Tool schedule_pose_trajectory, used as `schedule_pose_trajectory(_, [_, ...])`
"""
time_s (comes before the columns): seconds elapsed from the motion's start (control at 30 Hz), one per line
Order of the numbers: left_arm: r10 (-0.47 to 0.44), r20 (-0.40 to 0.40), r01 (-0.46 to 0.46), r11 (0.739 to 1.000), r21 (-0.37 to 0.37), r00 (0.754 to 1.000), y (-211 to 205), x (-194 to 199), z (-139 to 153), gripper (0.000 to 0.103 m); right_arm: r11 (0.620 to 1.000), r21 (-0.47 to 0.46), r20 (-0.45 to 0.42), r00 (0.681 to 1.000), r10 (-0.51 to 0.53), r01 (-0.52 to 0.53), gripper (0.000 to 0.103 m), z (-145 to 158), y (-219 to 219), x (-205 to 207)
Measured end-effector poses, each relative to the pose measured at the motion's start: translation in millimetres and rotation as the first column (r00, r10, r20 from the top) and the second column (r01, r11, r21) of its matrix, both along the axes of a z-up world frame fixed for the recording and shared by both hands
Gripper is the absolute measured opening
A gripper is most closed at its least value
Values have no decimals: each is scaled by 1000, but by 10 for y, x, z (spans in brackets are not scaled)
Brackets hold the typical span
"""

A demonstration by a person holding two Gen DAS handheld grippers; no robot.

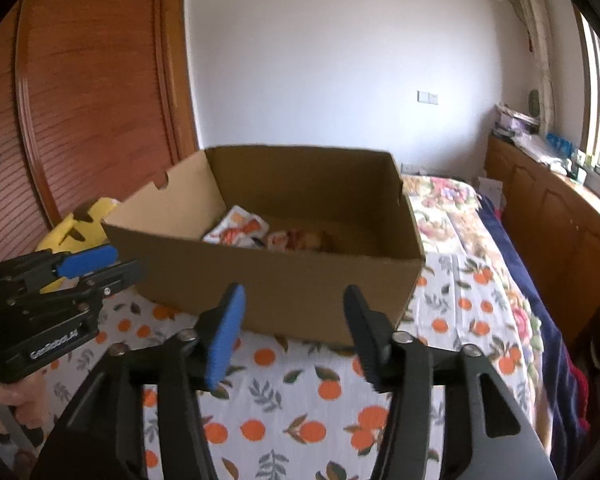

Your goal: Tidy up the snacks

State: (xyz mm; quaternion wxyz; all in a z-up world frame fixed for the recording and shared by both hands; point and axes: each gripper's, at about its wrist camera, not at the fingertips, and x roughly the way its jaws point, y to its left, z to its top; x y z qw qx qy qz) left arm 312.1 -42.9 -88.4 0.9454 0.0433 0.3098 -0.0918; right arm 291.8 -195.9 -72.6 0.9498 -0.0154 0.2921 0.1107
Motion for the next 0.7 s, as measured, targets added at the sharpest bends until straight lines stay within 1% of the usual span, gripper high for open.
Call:
schedule_pose_trajectory(0.03, [7,-3,-7,1000,6,1000,-3,-6,-16,51,1000,0,-4,1000,-6,6,68,-27,-11,0])
schedule_pose_trajectory(0.1, [24,0,-24,1000,14,1000,0,-34,-46,55,1000,-1,-2,1000,-24,24,84,-66,-40,-4])
schedule_pose_trajectory(0.13, [35,3,-35,999,18,999,3,-42,-55,57,1000,0,-2,1000,-30,30,86,-78,-56,2])
schedule_pose_trajectory(0.17, [44,9,-44,999,18,999,16,-45,-60,66,999,3,1,999,-40,40,89,-91,-75,3])
schedule_pose_trajectory(0.2, [52,20,-52,999,8,998,38,-62,-62,73,999,7,2,999,-47,47,90,-110,-94,7])
schedule_pose_trajectory(0.23, [55,26,-55,998,-1,998,55,-73,-63,74,999,8,0,999,-51,51,91,-127,-107,12])
schedule_pose_trajectory(0.3, [60,23,-60,998,-10,998,84,-68,-78,88,998,5,-8,998,-63,63,94,-165,-131,29])
schedule_pose_trajectory(0.33, [61,21,-61,998,-14,998,92,-68,-85,90,998,5,-11,998,-68,68,95,-182,-143,35])
schedule_pose_trajectory(0.37, [62,23,-62,998,-17,998,97,-74,-93,95,997,4,-13,997,-71,72,97,-211,-149,41])
schedule_pose_trajectory(0.4, [64,25,-63,998,-15,998,100,-79,-102,100,997,2,-15,997,-73,73,101,-225,-144,47])
schedule_pose_trajectory(0.43, [64,28,-63,998,-13,998,103,-86,-111,102,997,0,-17,997,-74,74,103,-242,-148,53])
schedule_pose_trajectory(0.47, [63,31,-62,998,-12,998,103,-90,-118,103,997,1,-18,997,-74,74,103,-262,-152,54])
schedule_pose_trajectory(0.6, [70,35,-70,998,5,997,84,-121,-151,103,997,-5,-20,997,-77,77,103,-309,-144,69])
schedule_pose_trajectory(0.7, [70,35,-70,998,5,997,84,-144,-153,103,996,-14,-17,996,-83,83,103,-331,-143,65])
